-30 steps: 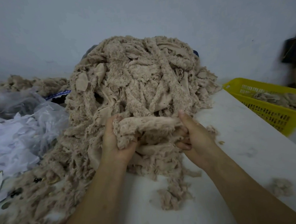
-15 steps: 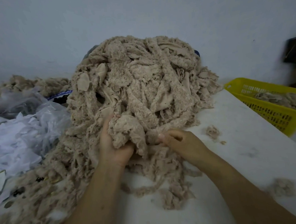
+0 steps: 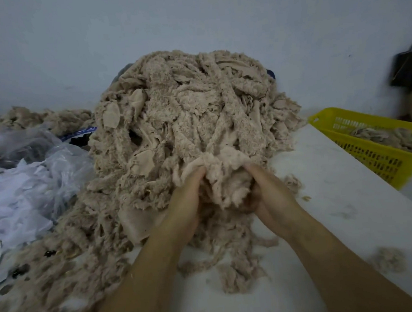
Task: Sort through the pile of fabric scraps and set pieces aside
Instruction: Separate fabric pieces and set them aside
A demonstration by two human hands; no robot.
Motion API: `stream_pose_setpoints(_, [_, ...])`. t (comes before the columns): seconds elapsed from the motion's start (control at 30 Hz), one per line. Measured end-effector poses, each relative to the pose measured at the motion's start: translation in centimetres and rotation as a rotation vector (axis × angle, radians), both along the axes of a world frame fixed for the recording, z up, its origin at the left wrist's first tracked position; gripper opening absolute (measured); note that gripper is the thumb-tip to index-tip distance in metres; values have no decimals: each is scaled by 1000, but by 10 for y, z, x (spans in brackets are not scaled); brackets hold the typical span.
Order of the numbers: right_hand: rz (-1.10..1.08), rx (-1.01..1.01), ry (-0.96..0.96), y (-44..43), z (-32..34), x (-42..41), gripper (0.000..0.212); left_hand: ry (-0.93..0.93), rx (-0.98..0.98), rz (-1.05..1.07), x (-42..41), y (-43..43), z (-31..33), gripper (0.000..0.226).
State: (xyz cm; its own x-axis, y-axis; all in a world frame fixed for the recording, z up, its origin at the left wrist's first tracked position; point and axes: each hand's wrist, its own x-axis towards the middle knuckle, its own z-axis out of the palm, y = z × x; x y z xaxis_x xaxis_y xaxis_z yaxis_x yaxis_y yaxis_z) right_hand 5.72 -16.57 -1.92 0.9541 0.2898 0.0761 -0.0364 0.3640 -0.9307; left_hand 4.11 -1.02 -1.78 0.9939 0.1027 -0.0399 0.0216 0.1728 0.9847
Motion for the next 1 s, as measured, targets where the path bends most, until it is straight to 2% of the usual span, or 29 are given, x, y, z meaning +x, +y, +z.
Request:
stream_pose_setpoints(0.07, [138,-113,-37,7,-6,-4,50,-65,192,-83,-4,-4,-8,38])
stream_pose_setpoints(0.1, [165,-186,-54,11,-9,-6,54,-118,299,-145,-6,-5,-11,28])
stream_pose_setpoints(0.13, [184,-229,-72,12,-11,-6,46,-149,390,-205,-7,-5,-12,20])
stream_pose_setpoints(0.2, [156,-236,-37,10,-12,-5,19,-182,467,-267,-7,-6,-13,19])
stream_pose_setpoints(0.23, [129,-265,-19,7,-11,-5,20,-207,478,-311,-6,-5,-14,25])
stream_pose_setpoints(0.3, [49,-273,16,1,-10,-4,41,-282,533,-407,-3,-3,-17,49])
stream_pose_setpoints(0.37, [-61,-32,38,-9,-4,3,39,-320,570,-406,-3,-2,-14,56])
stream_pose_setpoints(0.47, [-261,635,19,-41,11,18,25,-288,507,-210,-3,1,-11,49])
stream_pose_setpoints(0.5, [-329,776,75,-49,12,23,29,-257,561,-130,-1,2,-12,46])
stream_pose_setpoints(0.53, [-374,801,160,-54,8,28,46,-216,677,-65,2,4,-13,46])
stream_pose_setpoints(0.57, [-381,732,239,-52,4,28,59,-165,818,-38,5,6,-14,50])
stream_pose_setpoints(0.6, [-378,590,287,-48,-4,30,62,-109,931,-34,8,6,-14,53])
stream_pose_setpoints(0.67, [-346,270,290,-31,-15,31,48,-34,1058,-36,10,5,-17,49])
stream_pose_setpoints(0.7, [-333,122,273,-23,-17,31,41,-54,1077,-32,11,5,-19,39])
stream_pose_setpoints(0.77, [-333,-198,202,-13,-19,29,35,-154,969,-10,10,4,-22,18])
stream_pose_setpoints(0.83, [-323,-465,122,-12,-23,26,39,-263,785,46,9,4,-20,21])
stream_pose_setpoints(0.87, [-297,-511,96,-11,-24,24,43,-311,711,77,8,4,-17,21])
stream_pose_setpoints(0.93, [-194,-449,73,-6,-23,18,51,-392,617,84,4,2,-10,19])
stream_pose_setpoints(1.0, [-123,-357,66,-1,-20,15,53,-464,634,-39,-2,-1,-8,22])
